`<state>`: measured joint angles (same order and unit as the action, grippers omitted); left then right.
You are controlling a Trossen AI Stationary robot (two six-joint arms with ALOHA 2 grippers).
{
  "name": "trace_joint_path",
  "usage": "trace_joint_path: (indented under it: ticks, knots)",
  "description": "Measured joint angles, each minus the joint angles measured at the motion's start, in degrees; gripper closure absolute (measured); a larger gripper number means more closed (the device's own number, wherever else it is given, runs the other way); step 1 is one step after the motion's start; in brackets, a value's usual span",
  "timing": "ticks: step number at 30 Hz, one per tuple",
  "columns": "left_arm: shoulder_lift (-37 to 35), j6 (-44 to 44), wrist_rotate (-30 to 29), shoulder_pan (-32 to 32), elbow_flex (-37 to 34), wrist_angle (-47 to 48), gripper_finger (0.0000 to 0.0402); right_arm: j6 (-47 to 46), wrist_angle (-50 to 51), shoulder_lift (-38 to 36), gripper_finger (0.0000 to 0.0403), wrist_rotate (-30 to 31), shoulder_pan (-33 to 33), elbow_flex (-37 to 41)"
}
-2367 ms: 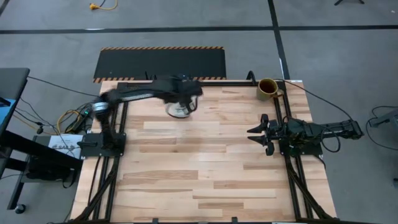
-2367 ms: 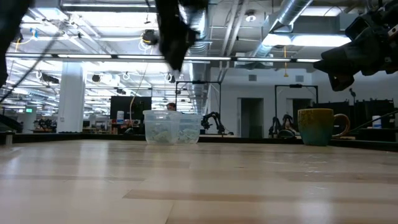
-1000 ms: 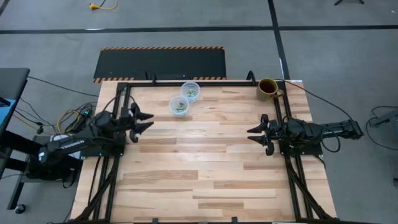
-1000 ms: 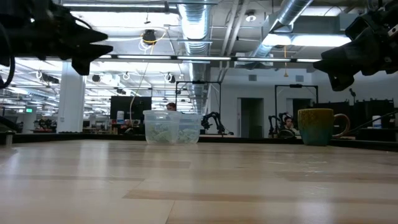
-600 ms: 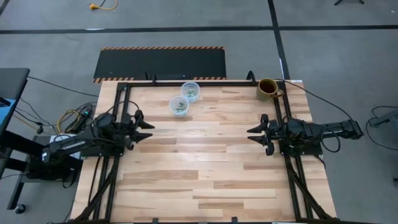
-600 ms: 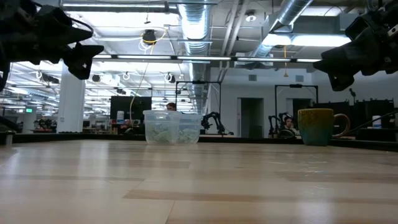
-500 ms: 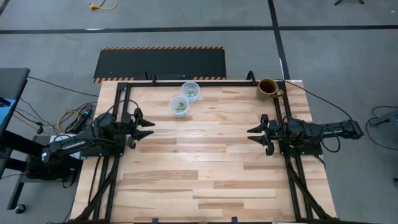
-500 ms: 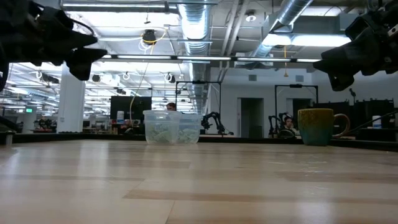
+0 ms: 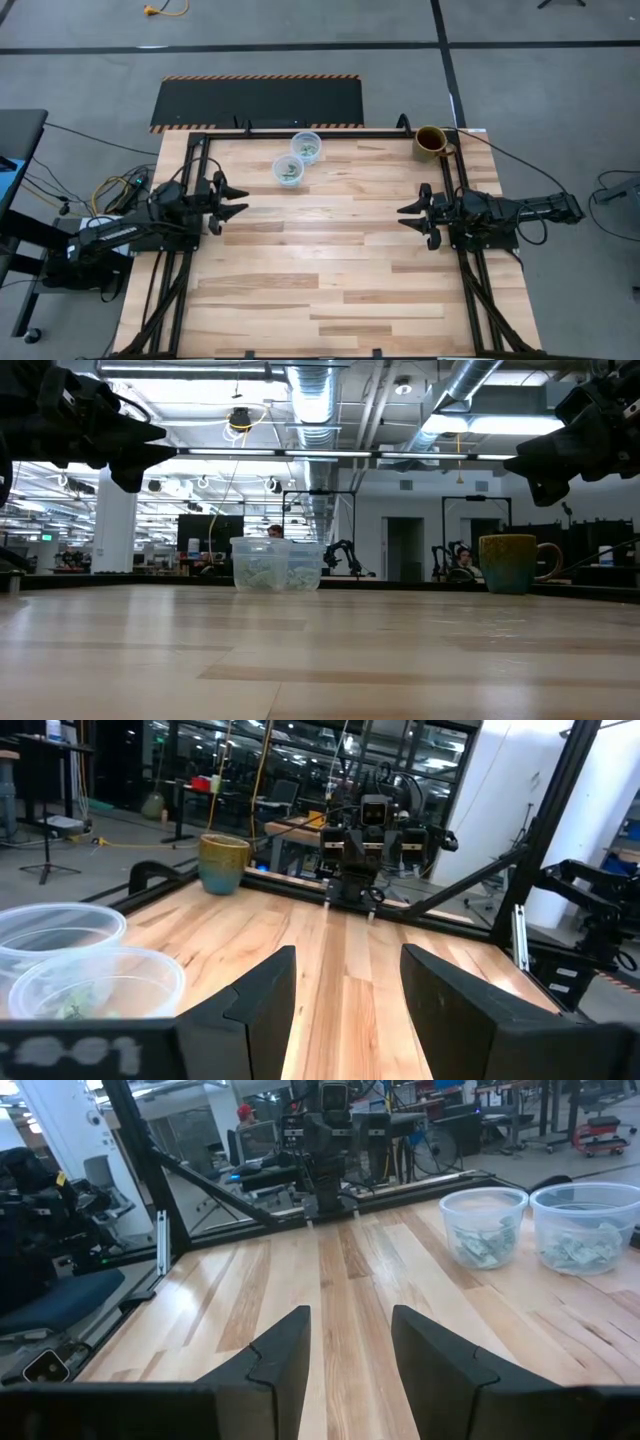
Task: Pick and place items into bin
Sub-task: Return to Home Position
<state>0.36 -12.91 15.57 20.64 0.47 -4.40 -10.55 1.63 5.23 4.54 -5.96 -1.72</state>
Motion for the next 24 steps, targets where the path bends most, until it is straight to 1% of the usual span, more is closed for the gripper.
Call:
trace_joint_path:
  ticks: [24]
  knots:
    - [0.00, 0.10, -0.04, 0.00, -0.11, 0.00, 0.0231, 0.00, 0.03, -0.02, 0.0267, -0.04, -0.02, 0.00]
